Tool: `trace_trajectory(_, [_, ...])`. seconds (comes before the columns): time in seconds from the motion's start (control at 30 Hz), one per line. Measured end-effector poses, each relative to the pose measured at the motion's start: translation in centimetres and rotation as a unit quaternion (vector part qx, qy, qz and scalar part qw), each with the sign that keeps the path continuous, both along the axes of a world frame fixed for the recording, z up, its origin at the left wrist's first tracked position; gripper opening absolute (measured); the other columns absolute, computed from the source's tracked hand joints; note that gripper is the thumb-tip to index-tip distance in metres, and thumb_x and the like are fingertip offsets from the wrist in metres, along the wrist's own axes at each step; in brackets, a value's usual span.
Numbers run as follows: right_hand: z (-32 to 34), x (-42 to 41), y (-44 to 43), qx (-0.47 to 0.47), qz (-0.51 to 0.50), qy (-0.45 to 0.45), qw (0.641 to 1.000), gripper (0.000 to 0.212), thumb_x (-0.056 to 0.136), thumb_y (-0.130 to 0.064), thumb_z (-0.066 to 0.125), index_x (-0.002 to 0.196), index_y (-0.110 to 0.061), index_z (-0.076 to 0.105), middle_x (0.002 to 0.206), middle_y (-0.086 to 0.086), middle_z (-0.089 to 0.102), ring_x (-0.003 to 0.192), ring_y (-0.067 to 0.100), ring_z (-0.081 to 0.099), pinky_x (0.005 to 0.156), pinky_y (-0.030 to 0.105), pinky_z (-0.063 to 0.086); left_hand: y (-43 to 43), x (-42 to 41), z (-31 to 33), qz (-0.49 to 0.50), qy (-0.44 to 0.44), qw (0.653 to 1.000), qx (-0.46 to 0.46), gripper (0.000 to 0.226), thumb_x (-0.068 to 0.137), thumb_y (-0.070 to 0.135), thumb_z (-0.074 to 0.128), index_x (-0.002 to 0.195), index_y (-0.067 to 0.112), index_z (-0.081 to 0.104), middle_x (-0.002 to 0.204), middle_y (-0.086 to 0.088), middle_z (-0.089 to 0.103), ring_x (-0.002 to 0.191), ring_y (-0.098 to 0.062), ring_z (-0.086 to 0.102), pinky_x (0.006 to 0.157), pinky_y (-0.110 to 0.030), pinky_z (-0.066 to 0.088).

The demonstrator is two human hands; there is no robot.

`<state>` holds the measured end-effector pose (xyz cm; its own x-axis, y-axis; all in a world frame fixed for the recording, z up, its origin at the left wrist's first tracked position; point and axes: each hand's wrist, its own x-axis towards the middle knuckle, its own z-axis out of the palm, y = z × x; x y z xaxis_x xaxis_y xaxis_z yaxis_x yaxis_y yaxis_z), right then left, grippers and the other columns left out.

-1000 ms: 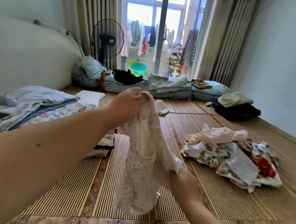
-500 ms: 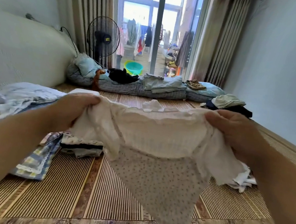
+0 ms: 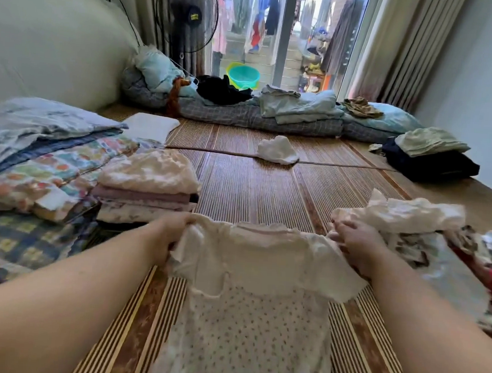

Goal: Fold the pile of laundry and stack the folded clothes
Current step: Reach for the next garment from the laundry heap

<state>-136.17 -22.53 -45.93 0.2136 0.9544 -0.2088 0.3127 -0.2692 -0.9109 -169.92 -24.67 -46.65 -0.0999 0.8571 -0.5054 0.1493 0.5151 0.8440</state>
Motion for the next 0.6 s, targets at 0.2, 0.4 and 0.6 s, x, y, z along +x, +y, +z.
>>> trace_trajectory(0.2, [-8.1, 0.9, 1.7, -0.026, -0.034, -0.126, 0.991, 0.052, 0.083, -0.051, 0.063, 0.119, -0.013, 0.064, 0.116, 0.011, 0.067, 0.107, 0.031, 0.062, 0.094, 0.045, 0.048, 3.5, 1.4, -5.5, -0.071, 0.207, 0.976, 0.021, 0.024, 0.087, 0.034, 0.065, 0.082, 0.011, 0.06, 0.08, -0.007, 0.06, 0.07, -0.017, 0.056, 0.056, -0.026, 0.04])
trace_trajectory(0.4, [-9.3, -0.6, -1.2, -0.116, 0.068, -0.276, 0.952, 0.049, 0.073, -0.043, 0.077, 0.112, -0.015, 0.064, 0.106, 0.002, 0.068, 0.095, 0.019, 0.063, 0.075, 0.03, 0.047, 3.2, -0.3, -7.5, -0.166, 0.401, 0.901, 0.011, 0.036, 0.069, 0.032, 0.073, 0.099, 0.02, 0.057, 0.094, 0.0, 0.064, 0.081, -0.015, 0.062, 0.067, -0.03, 0.054])
trace_trajectory(0.6, [-7.4, -0.9, -1.8, -0.055, -0.016, -0.228, 0.972, 0.012, 0.081, -0.027, 0.062, 0.082, -0.015, 0.062, 0.079, 0.005, 0.065, 0.069, 0.02, 0.059, 0.055, 0.029, 0.041, 2.4, -1.0, -6.4, -0.13, 0.454, 0.879, 0.069, 0.019, 0.083, 0.029, 0.057, 0.075, 0.012, 0.061, 0.074, -0.003, 0.061, 0.066, -0.018, 0.057, 0.049, -0.027, 0.035])
